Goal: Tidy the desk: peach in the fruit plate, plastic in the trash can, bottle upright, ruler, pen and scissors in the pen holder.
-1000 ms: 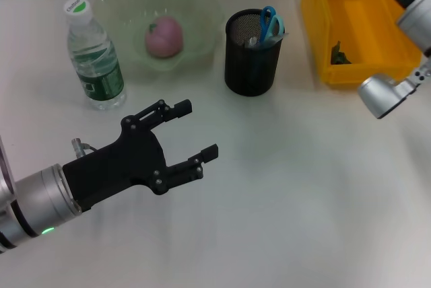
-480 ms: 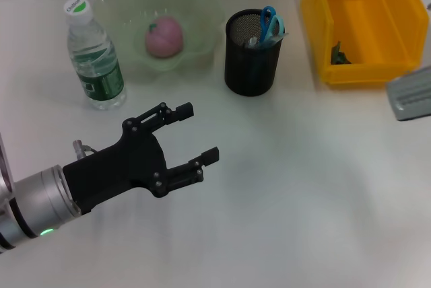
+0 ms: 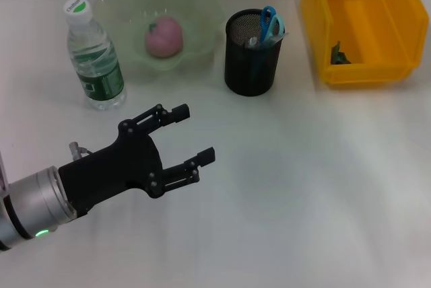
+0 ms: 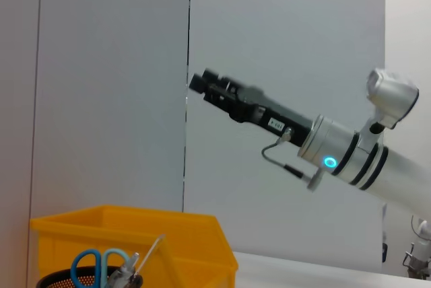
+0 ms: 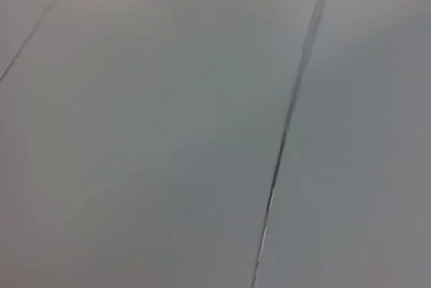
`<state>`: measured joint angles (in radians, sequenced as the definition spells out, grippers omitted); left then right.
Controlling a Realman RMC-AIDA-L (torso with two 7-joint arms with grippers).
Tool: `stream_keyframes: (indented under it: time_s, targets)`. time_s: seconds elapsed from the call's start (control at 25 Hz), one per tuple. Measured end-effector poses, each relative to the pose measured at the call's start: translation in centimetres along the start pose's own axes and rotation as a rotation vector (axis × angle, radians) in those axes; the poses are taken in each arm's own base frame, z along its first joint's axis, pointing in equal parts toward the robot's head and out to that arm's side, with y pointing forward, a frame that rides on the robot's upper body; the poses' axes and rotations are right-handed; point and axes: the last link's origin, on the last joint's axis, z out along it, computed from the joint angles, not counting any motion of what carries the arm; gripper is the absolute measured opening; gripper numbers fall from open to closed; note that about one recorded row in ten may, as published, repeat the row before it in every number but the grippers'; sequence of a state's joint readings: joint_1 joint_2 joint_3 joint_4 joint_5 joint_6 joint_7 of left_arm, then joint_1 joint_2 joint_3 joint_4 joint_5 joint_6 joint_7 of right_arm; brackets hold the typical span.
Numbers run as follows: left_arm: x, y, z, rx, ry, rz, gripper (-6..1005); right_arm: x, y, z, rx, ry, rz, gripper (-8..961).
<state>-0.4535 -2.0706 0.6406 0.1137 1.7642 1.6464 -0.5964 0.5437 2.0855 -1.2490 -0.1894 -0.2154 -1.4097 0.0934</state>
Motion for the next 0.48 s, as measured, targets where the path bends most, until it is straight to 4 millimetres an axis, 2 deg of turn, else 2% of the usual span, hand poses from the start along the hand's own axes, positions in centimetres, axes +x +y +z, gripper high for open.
stream_keyframes:
  time_s: [0.04, 0.12, 0.16, 0.28, 0.32, 0.36, 0.48]
  targets:
    - [0.0, 0.0, 0.0, 0.000, 0.000, 0.000, 797, 0.0, 0.0, 0.0, 0.000, 0.000, 0.000, 550]
    - [0.1, -0.1, 0.0, -0.012, -0.007, -0.005, 797, 0.7, 0.5, 0.2, -0.031, 0.054, 0.187, 563]
    - [0.1, -0.1, 0.0, -0.012, -0.007, -0.005, 797, 0.7, 0.5, 0.2, -0.031, 0.054, 0.187, 570]
    - [0.3, -0.5, 0.0, -0.028, -0.019, -0.012, 797, 0.9, 1.0, 0.2, -0.081, 0.084, 0.365, 590]
    - [0.3, -0.6, 0.0, -0.037, -0.033, -0.018, 797, 0.5, 1.5, -0.2, -0.154, 0.081, 0.470, 597]
    - [0.3, -0.6, 0.0, -0.037, -0.033, -0.018, 797, 0.5, 1.5, -0.2, -0.154, 0.081, 0.470, 604]
    - [0.1, -0.8, 0.1, -0.056, -0.072, -0.031, 797, -0.4, 2.4, -1.5, -0.280, 0.073, 0.612, 624]
